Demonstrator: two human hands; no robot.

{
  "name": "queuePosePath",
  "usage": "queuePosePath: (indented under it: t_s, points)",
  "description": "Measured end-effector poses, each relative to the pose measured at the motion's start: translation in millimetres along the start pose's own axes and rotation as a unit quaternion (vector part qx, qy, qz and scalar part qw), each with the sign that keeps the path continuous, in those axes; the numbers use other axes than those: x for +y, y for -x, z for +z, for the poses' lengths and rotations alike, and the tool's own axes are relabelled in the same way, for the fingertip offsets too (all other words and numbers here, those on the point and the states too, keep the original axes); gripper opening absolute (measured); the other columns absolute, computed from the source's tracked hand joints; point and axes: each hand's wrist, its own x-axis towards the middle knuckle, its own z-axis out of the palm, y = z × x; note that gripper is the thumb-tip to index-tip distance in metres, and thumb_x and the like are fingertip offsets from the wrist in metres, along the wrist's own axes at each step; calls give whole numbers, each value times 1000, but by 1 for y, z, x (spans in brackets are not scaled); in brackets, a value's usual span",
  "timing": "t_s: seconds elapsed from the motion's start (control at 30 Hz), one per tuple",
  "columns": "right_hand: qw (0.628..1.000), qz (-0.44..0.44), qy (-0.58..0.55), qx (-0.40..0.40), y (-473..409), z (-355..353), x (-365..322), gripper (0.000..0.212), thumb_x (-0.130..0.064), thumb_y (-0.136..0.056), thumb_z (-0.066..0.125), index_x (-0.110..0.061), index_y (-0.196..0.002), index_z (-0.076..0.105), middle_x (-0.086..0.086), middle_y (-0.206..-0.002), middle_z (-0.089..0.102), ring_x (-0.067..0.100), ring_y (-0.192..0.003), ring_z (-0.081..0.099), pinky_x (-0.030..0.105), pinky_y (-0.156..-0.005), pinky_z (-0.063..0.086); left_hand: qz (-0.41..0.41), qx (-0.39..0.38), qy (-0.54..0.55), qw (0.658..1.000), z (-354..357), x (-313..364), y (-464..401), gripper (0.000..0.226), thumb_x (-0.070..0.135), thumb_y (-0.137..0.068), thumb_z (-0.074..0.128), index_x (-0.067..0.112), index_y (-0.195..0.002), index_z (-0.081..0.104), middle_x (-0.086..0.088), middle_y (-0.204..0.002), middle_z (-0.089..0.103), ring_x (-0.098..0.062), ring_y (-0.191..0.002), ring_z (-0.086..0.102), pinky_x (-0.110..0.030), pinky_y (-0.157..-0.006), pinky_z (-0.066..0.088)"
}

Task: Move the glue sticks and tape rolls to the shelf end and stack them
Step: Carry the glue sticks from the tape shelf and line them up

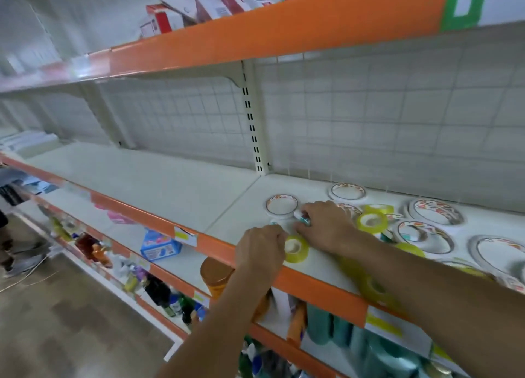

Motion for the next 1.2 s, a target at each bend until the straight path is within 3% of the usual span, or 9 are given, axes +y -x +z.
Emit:
queuePosePath:
  t_s: [0.2, 0.33, 0.43, 0.53, 0.63, 0.73, 0.9, 1.07, 1.2]
  points:
    - [995, 36, 81, 52, 1, 11, -10, 35, -21, -91, 56, -19, -126, 54, 5, -125, 56, 27, -119, 47, 37, -94, 38, -17, 9, 6, 1000, -6, -7, -9, 25, 16, -93, 53, 32, -100, 70, 3, -104, 66, -22, -95, 62, -28, -69, 47]
    - [992, 40, 112, 48, 3, 14, -14, 36, -15, -92, 52, -17, -128, 54, 7, -127, 56, 29, -123, 44, 39, -100, 37, 1, 22, -29, 999, -2, -3, -8, 41, 8, -92, 53, 26, -127, 45, -5, -96, 64, -27, -87, 62, -34, -67, 48]
    - [990, 28, 138, 23, 5, 14, -15, 33, -15, -93, 51, -16, -126, 57, 10, -128, 53, 31, -125, 41, 40, -102, 37, -1, 15, -5, 1000, -3, -7, -10, 52, 8, -90, 60, 26, -132, 35, -5, -96, 62, -26, -87, 62, -35, -66, 47]
    - [996, 29, 80, 36, 6, 13, -13, 32, -19, -93, 52, -17, -124, 60, 11, -124, 56, 32, -120, 44, 39, -99, 39, 0, -11, 29, 1000, -8, -11, -12, 39, 15, -91, 62, 23, -126, 48, -5, -111, 62, -25, -100, 60, -35, -77, 50]
    - [995, 50, -46, 74, 8, 5, -10, 28, -24, -96, 54, -10, -120, 55, 13, -119, 60, 33, -115, 52, 39, -92, 42, 9, 4, 81, 997, -12, -10, -13, 30, 22, -95, 58, 24, -125, 58, -4, -114, 59, -22, -100, 59, -27, -76, 43]
    - [976, 54, -174, 118, 15, -11, -5, 21, -23, -99, 51, -9, -114, 47, 13, -110, 65, 33, -105, 60, 39, -80, 47, 28, -5, 97, 995, -18, 4, -15, 35, 22, -101, 47, 23, -136, 53, -11, -119, 52, -29, -104, 59, -31, -83, 45]
    - [963, 10, -191, 189, 36, -42, 8, 28, -20, -99, 49, -14, -125, 42, 10, -97, 66, 33, -91, 61, 42, -74, 48, 51, -112, 59, 991, -26, 37, -17, 43, 21, -102, 39, 28, -144, 44, -13, -145, 34, -38, -126, 47, -40, -103, 40]
    - [967, 15, -165, 192, 56, -62, 34, 31, -21, -99, 51, -20, -129, 45, 6, -90, 65, 31, -85, 62, 38, -72, 48, 75, -94, 77, 990, -23, 53, -20, 37, 25, -92, 56, 26, -129, 59, -9, -128, 54, -28, -110, 58, -30, -86, 46]
    - [970, 35, -151, 188, 72, -68, 54, 29, -18, -98, 52, -17, -128, 48, 10, -89, 65, 33, -86, 61, 33, -67, 39, 109, -40, 133, 984, -35, 72, -21, 24, 22, -81, 75, 19, -102, 65, 3, -93, 63, -20, -90, 61, -27, -71, 44]
